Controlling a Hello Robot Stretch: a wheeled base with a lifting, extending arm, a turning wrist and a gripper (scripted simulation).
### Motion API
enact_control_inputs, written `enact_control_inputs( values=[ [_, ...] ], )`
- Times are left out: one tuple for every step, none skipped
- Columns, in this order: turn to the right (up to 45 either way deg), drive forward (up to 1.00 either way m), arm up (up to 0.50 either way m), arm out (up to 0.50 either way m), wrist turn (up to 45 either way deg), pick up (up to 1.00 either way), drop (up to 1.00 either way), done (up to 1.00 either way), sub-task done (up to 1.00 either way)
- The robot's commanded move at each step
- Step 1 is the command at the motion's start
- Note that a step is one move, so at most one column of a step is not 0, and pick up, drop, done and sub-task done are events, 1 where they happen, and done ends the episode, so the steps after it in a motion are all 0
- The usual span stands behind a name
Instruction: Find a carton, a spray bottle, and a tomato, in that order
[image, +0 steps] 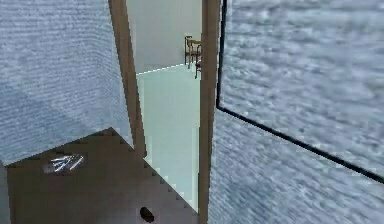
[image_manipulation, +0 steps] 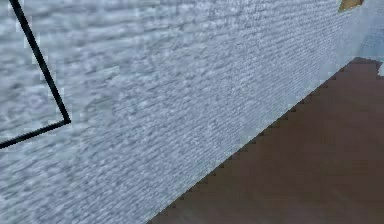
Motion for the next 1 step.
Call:
enact_control_inputs(
  values=[
    [-6.0, 0.0, 0.0, 0.0, 0.0, 0.0, 0.0, 0.0, 0.0]
  ],
)
